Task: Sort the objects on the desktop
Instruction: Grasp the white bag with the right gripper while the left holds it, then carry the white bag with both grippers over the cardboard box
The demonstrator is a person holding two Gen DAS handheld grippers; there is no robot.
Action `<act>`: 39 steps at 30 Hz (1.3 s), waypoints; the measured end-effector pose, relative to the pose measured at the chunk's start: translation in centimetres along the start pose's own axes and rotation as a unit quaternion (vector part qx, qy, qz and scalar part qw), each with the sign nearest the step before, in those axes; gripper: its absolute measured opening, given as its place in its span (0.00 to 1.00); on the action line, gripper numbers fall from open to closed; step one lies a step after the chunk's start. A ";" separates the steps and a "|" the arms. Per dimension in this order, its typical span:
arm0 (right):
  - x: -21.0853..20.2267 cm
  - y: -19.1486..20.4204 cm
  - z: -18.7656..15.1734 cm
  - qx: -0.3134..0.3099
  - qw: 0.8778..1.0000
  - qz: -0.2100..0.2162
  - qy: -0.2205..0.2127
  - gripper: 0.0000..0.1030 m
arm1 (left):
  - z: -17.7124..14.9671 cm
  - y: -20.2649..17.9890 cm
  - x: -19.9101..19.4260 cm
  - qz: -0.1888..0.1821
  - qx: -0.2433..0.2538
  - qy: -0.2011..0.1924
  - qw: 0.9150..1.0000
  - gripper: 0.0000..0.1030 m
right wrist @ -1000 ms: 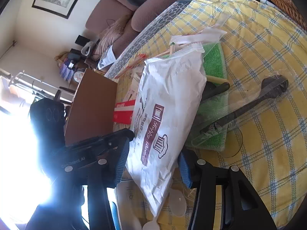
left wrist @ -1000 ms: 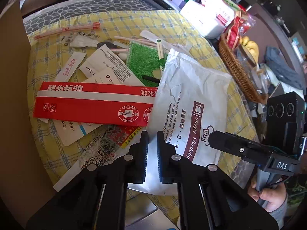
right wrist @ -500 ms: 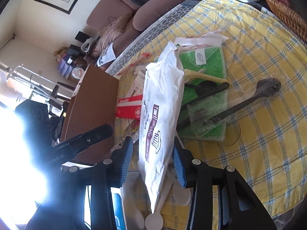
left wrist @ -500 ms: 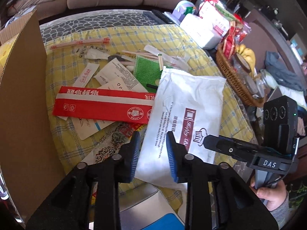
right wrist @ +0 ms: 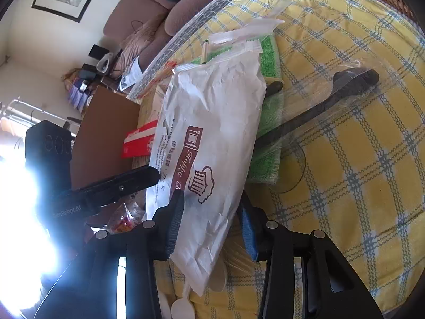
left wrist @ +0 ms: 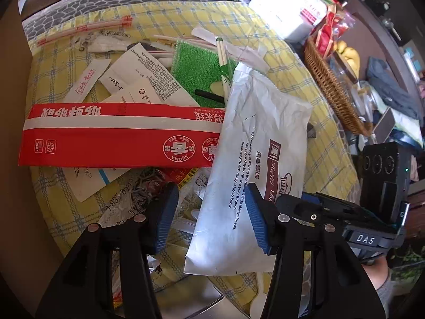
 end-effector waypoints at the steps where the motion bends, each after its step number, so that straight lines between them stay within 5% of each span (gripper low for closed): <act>1: 0.1 0.0 0.0 0.001 1.000 0.003 0.000 0.41 | -0.1 -0.3 0.1 -0.010 0.002 0.003 1.000 0.46; 2: 0.1 0.1 0.0 0.001 1.000 0.011 -0.001 0.41 | -0.2 -0.8 0.3 -0.017 0.008 0.006 1.000 0.36; 8: -1.4 0.7 0.4 -0.013 1.000 0.002 -0.019 0.43 | -0.4 -2.8 -1.6 -0.029 0.024 -0.017 0.999 0.20; 15: -4.6 5.4 1.5 -0.073 0.996 -0.027 -0.039 0.43 | -0.5 -3.3 -7.1 -0.078 0.010 -0.062 0.995 0.20; 24: -6.3 18.5 3.9 -0.187 0.981 -0.032 -0.052 0.43 | -0.2 1.4 -19.3 -0.097 -0.013 -0.156 0.983 0.20; 34: 2.1 37.2 9.3 -0.359 0.930 -0.075 -0.024 0.43 | 3.0 16.3 -29.3 -0.058 -0.092 -0.221 0.969 0.21; 39: 8.3 42.2 11.4 -0.444 0.885 -0.136 -0.006 0.43 | 4.4 23.2 -28.4 -0.101 -0.170 -0.241 0.950 0.20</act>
Point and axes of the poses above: each gripper's, at about its wrist camera, not at the fingertips, and x roughly the way its jaws point, y to its left, z to its top, the point moved 10 cm from there along x, roughly the way its jaws point, and after that the axes turned 9 degrees about y, right-handed, at the moved point
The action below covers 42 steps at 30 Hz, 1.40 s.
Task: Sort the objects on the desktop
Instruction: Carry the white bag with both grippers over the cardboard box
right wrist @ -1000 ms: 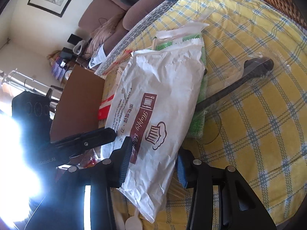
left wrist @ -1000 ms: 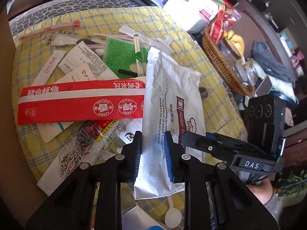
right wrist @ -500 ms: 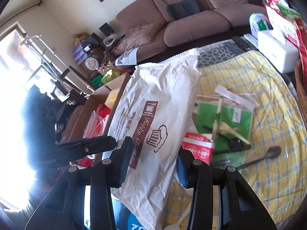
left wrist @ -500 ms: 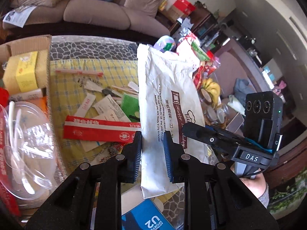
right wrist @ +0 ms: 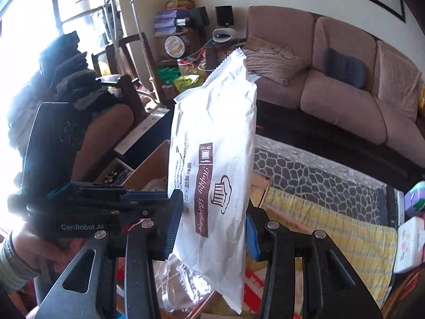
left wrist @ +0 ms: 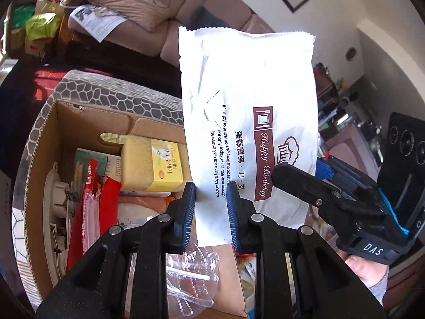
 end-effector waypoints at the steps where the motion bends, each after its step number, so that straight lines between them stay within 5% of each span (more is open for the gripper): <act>1: 1.1 0.4 0.7 -0.022 1.000 -0.011 0.006 0.43 | 0.4 1.2 0.5 -0.006 -0.014 0.000 1.000 0.20; 5: 5.5 2.1 1.2 -0.109 0.993 -0.033 0.026 0.42 | 1.5 4.7 2.7 -0.013 -0.039 0.005 0.999 0.17; 7: 7.7 2.4 0.6 -0.118 0.992 -0.023 0.032 0.31 | 2.1 5.6 3.0 -0.010 -0.042 0.003 0.999 0.14; 19: 9.5 -0.5 -0.6 -0.042 0.998 0.040 0.008 0.33 | 1.6 7.4 1.7 -0.013 -0.045 -0.008 0.999 0.11; 29: 8.7 0.3 -2.3 -0.023 0.997 0.064 0.032 0.34 | 1.5 8.4 -0.6 0.048 -0.033 -0.025 0.998 0.21; 35: 12.6 1.9 -4.6 -0.043 0.994 0.039 0.091 0.34 | 1.3 10.1 0.5 0.067 -0.045 -0.006 0.997 0.22; 42: 16.1 1.9 -3.6 -0.152 0.979 -0.089 0.100 0.33 | 0.7 11.1 2.0 0.064 -0.053 0.014 0.996 0.22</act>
Point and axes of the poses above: each gripper's, at about its wrist camera, not at the fingertips, and x roughly the way its jaws point, y to its left, z to its top, the point moved 10 cm from there along x, roughly the way its jaws point, and after that the axes turned 9 degrees about y, right-handed, at the moved point
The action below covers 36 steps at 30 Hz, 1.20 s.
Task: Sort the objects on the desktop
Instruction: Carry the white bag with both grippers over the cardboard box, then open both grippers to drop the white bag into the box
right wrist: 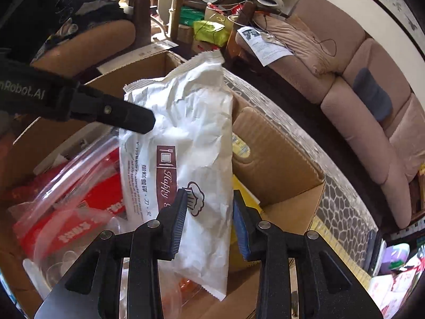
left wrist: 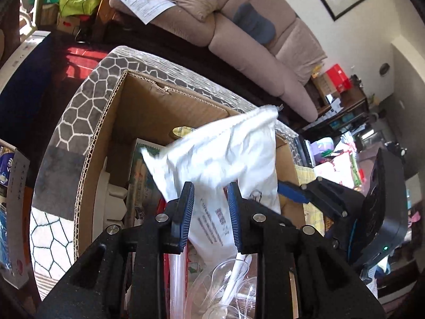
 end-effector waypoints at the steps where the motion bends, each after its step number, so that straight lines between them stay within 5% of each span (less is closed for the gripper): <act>1: 0.2 -0.7 0.5 0.002 1.000 -0.010 -0.006 0.33 | 0.0 0.0 0.4 0.002 0.001 0.003 1.000 0.22; 7: -0.5 -3.4 3.1 0.008 0.998 -0.042 -0.035 0.32 | -0.7 0.2 2.6 0.017 0.005 0.031 0.999 0.22; 19: -5.6 -2.2 -1.3 0.124 0.985 0.104 -0.060 0.41 | -2.5 -1.8 -0.5 0.023 0.026 0.022 0.999 0.23; 22: -7.1 -1.7 -2.5 0.142 0.981 0.113 -0.063 0.58 | -3.1 -2.5 -2.4 0.043 0.044 0.012 0.998 0.31; 28: -9.3 -0.8 -6.2 0.186 0.974 0.115 -0.051 0.75 | -6.2 -3.5 -5.5 0.071 0.062 0.012 0.995 0.45; 36: -11.2 1.4 -11.2 0.236 0.962 0.134 -0.042 0.84 | -12.9 -3.3 -6.7 0.094 0.073 0.029 0.992 0.53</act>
Point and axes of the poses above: each gripper's, at about its wrist camera, not at the fingertips, and x roughly the way its jaws point, y to its left, z to its top, the point moved 10 cm from there along x, roughly the way its jaws point, and after that the axes turned 9 degrees about y, right-handed, at the moved point
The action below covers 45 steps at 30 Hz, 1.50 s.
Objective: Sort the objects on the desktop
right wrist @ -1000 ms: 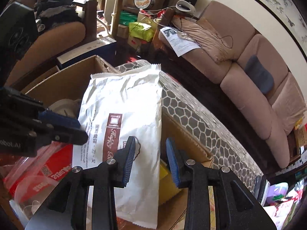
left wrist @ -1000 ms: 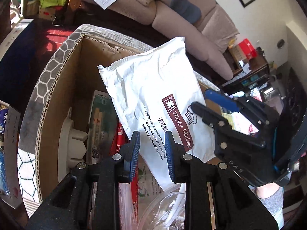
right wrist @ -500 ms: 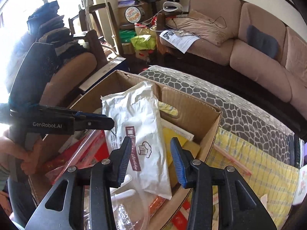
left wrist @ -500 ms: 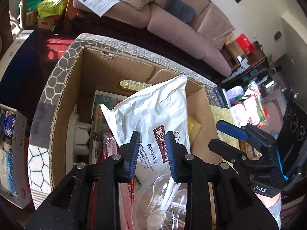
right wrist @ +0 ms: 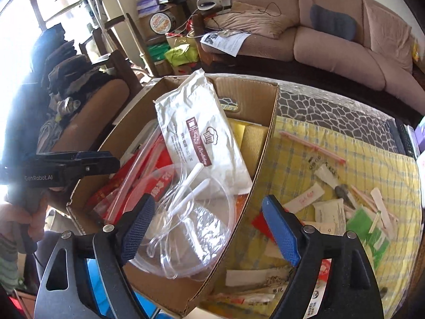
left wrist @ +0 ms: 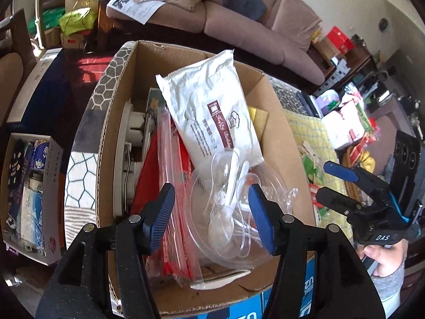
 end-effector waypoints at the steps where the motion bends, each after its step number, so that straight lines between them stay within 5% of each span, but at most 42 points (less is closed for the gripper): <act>1: -0.3 0.0 -0.7 0.007 1.000 0.001 -0.001 0.85 | -0.8 -0.2 -0.2 0.005 0.004 -0.002 1.000 0.53; 20: -3.7 0.8 -11.9 0.071 0.997 -0.009 -0.021 0.97 | -10.3 -4.3 -3.9 0.099 0.074 -0.060 0.991 0.78; 24: -3.4 0.4 -13.7 0.081 0.996 -0.014 -0.018 1.00 | -11.6 -4.8 -3.7 0.098 0.075 -0.062 0.990 0.99; 45: 1.8 -2.9 -19.6 0.161 0.985 -0.064 -0.010 1.00 | -15.8 -3.3 3.1 0.164 0.058 -0.084 0.981 1.00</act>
Point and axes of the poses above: each gripper's, at about its wrist camera, not at the fingertips, and x roughly the way its jaws point, y to its left, z to its top, the point moved 10 cm from there along x, roughly the way its jaws point, and after that the axes turned 9 degrees about y, right-handed, at the moved point
